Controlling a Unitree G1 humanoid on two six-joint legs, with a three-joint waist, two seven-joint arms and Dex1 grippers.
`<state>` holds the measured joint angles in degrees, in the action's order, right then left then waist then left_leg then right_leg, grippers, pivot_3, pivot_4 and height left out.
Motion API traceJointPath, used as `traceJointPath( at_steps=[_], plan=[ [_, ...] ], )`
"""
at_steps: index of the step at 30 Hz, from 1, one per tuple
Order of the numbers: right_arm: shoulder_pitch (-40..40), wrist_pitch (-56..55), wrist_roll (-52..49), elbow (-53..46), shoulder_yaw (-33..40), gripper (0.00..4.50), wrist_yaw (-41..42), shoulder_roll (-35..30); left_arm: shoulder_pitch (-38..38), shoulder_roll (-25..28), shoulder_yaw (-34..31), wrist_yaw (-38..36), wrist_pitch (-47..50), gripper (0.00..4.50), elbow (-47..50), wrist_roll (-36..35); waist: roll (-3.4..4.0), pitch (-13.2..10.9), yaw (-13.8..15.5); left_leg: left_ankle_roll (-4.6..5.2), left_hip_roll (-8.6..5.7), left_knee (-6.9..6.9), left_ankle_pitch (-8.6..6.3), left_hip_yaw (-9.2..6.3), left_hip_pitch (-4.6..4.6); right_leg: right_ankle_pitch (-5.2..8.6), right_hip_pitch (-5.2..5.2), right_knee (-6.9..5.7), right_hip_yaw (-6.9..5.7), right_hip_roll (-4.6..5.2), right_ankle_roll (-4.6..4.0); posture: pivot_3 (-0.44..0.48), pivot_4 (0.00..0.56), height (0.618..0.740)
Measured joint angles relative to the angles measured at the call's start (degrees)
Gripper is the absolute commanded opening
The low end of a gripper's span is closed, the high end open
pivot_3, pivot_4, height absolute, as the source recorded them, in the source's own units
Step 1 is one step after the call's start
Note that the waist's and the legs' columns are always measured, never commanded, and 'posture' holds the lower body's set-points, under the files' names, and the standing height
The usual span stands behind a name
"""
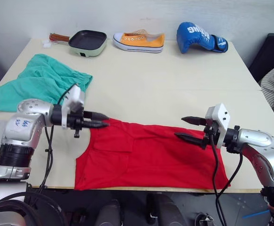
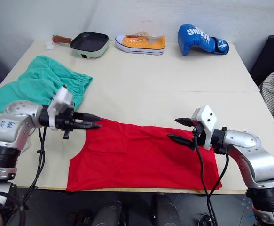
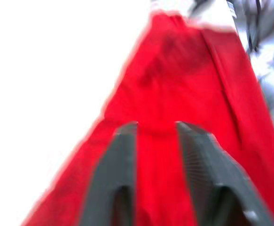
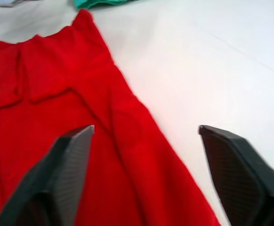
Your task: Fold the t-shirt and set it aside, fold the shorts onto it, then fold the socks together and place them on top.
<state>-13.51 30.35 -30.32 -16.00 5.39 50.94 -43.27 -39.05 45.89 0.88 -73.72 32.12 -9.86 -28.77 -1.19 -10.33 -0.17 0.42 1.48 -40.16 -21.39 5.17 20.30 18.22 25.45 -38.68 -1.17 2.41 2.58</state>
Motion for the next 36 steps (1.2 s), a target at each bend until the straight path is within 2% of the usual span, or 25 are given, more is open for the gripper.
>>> traceJointPath(
  at_steps=[1,7,11,13,21,26,30,36],
  plan=[
    [0.68,0.05,0.05,0.01,0.06,2.17,-0.36,-0.01,-0.27,-0.52,-0.16,1.25,1.45,0.0,-0.04,-0.07,0.0,0.0,0.05,0.0,0.0,0.02,0.0,0.0,0.0,0.0,0.0,0.01,0.0,0.0,0.0,0.0,0.15,0.74],
    [3.56,-0.6,3.5,4.79,0.08,0.07,-0.52,-1.61,2.56,-4.22,4.75,4.43,-3.63,0.0,-2.68,7.11,0.0,0.0,0.02,-0.01,-0.02,0.01,0.0,0.05,-0.02,0.0,0.0,0.02,0.04,-0.01,0.0,0.0,0.15,0.74],
    [3.6,-2.48,8.35,12.97,-0.54,0.03,-0.9,-2.26,4.1,-7.23,9.92,6.19,-11.09,0.0,-8.18,14.16,0.0,0.0,0.03,-0.01,-0.03,0.0,0.01,0.09,-0.03,0.0,0.0,0.02,0.06,-0.02,0.0,0.0,0.15,0.74],
    [2.7,-4.22,9.68,14.93,-0.58,0.03,-1.41,-2.25,3.29,-7.25,10.39,6.79,-15.31,0.0,-11.17,16.27,-0.04,0.02,0.01,-0.01,-0.01,0.0,0.01,0.09,-0.08,0.0,-0.02,0.0,0.07,-0.02,0.0,0.0,0.15,0.74],
    [0.5,-7.99,11.32,24.2,1.99,0.03,-2.37,-2.36,-1.42,-6.67,8.46,10.3,-27.84,0.0,-25.85,21.35,-0.01,0.69,-0.04,-0.01,-0.02,-0.02,0.02,0.11,-0.27,0.0,-0.22,-0.02,0.09,0.0,0.0,0.0,0.15,0.74],
    [0.91,-8.42,11.35,27.61,4.8,0.03,-1.99,-4.33,-1.75,-5.82,6.84,9.98,-30.88,0.0,-29.51,21.6,0.01,0.77,-0.04,-0.01,-0.01,0.02,0.02,0.11,-0.33,0.0,-0.28,-0.01,0.09,0.02,0.0,0.0,0.15,0.74],
    [2.82,-6.91,8.59,23.01,8.06,0.03,0.09,-4.67,-1.35,-5.26,4.93,8.49,-26.15,0.0,-26.68,20.23,0.03,0.75,-0.19,-0.03,0.01,0.04,0.03,0.11,-0.12,0.0,-0.02,-0.09,0.1,0.0,0.0,0.0,0.15,0.74],
    [5.35,-0.23,0.69,4.87,10.78,0.03,0.7,-4.29,0.57,-4.86,0.71,4.87,-9.35,0.0,-6.3,10.07,0.05,0.73,-0.06,-0.04,0.04,0.1,0.02,0.04,-0.05,0.0,-0.01,-0.02,0.07,-0.01,0.0,0.0,0.15,0.74]
  ],
)
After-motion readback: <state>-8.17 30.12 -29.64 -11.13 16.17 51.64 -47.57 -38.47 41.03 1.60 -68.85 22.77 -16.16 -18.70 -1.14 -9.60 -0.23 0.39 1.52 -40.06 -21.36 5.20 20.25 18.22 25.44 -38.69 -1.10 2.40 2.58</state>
